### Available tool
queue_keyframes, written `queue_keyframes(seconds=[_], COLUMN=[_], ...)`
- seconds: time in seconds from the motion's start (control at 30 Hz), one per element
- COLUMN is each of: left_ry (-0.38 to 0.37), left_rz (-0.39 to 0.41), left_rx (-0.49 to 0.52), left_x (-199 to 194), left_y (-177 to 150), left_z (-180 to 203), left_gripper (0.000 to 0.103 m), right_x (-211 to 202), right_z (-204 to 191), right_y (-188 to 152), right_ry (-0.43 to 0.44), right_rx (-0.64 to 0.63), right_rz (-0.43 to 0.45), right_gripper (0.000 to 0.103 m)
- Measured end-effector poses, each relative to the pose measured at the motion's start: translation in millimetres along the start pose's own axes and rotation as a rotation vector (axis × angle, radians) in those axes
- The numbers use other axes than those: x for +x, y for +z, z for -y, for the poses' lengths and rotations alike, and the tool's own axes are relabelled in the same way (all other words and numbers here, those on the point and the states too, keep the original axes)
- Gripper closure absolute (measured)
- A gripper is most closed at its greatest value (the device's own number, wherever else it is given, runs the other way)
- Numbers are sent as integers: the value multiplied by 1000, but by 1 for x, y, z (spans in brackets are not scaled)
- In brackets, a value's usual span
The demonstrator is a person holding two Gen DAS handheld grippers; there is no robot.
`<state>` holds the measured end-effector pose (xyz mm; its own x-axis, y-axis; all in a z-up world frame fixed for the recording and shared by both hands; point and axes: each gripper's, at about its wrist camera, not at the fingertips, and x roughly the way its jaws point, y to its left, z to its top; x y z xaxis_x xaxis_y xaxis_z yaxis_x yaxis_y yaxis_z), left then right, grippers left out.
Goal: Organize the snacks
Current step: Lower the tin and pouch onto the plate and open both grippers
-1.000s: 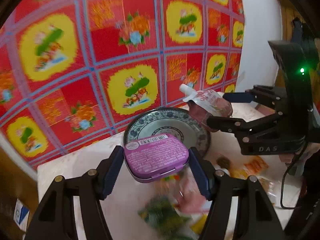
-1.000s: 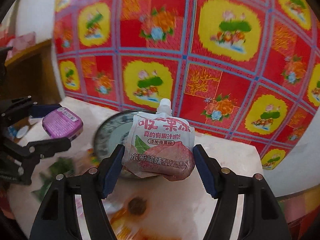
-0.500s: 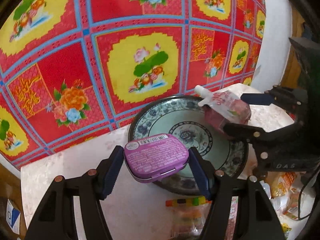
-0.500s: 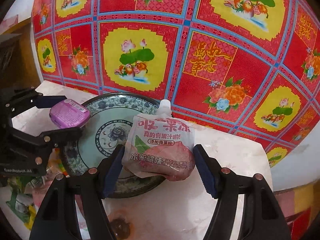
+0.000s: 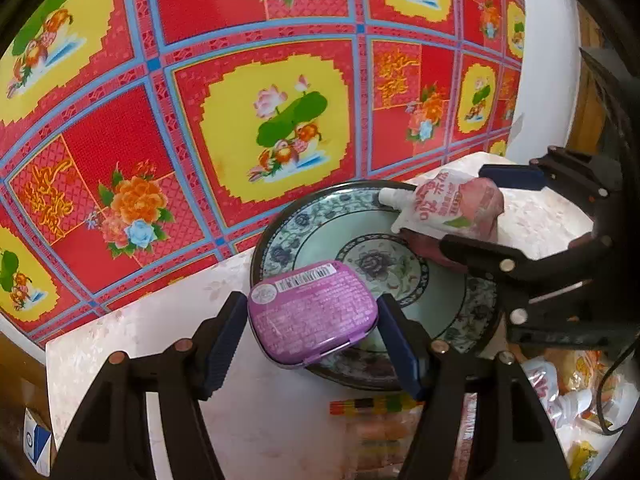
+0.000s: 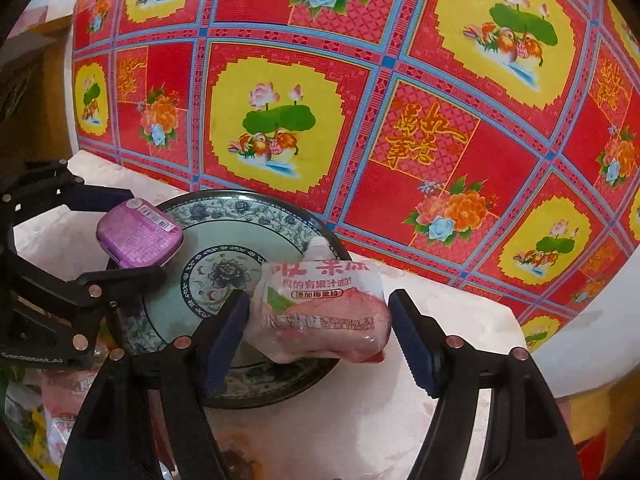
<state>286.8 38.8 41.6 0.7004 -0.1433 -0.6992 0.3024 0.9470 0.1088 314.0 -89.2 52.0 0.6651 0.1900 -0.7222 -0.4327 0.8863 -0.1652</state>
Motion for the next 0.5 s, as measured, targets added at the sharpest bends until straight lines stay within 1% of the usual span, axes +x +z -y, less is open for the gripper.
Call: queue_keyframes(seconds=[0.1,0.17,0.23,0.27,0.43,0.5], left_ry=[-2,-3,-5,-6,-17,-11], left_rz=[-10,6,31,41,88,92], left_rx=[-3,0,5,7,11,15], left_x=[0,-4,-11,-13,-26,-28], left_y=[-1,-1,-1,0,3,3], left_z=[-1,1,3,4,5,5], left_gripper=[33,33,26,25,24,24], right_x=[0,-2,-4,-6,-11,-11], right_z=[3,3,2,2,1,1], right_y=[-1,-2,-2,-2,-1,-1], right_ry=[13,14,15,15,17,20], right_rx=[17,14,6,5,4,8], right_rz=[-5,2,13,18,45,45], right_gripper=[30,29,27,26,26,25])
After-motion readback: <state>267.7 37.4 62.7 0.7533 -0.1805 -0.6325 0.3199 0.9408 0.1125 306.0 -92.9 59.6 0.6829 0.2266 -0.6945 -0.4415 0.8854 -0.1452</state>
